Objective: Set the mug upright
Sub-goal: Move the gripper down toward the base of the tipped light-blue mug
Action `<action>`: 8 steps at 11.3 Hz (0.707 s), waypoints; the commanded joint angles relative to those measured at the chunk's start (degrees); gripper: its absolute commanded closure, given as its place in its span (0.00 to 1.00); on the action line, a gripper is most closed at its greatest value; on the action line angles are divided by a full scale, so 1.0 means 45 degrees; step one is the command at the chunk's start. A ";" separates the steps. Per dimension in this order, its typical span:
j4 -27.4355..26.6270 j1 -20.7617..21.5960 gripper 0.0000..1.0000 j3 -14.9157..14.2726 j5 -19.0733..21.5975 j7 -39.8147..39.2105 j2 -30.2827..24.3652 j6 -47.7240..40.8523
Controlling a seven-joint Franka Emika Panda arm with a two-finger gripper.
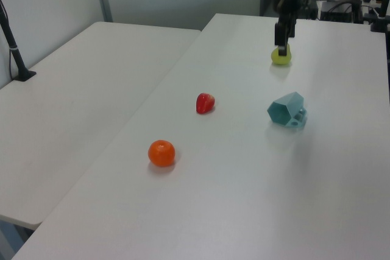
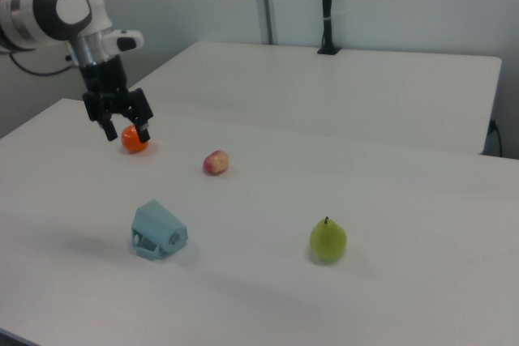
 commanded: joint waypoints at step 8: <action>-0.0485 0.2072 0.00 0.0314 -0.4512 0.4532 0.3356 -0.0086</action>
